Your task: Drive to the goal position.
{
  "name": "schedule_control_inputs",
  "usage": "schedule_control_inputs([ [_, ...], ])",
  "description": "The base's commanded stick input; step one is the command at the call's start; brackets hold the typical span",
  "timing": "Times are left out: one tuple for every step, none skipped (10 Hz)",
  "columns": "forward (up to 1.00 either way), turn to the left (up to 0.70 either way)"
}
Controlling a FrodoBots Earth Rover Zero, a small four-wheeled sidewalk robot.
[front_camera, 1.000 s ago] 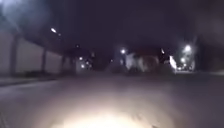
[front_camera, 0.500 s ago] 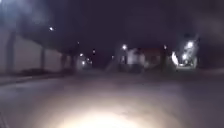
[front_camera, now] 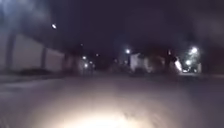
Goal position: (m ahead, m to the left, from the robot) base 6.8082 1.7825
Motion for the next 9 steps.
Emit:
schedule_control_inputs([
  [0.7,0.0],
  [0.7,0.0],
  [0.7,0.0],
  [0.7,0.0],
  [0.7,0.0],
  [0.7,0.0],
  [0.7,0.0],
  [0.7,0.0],
  [0.7,0.0],
])
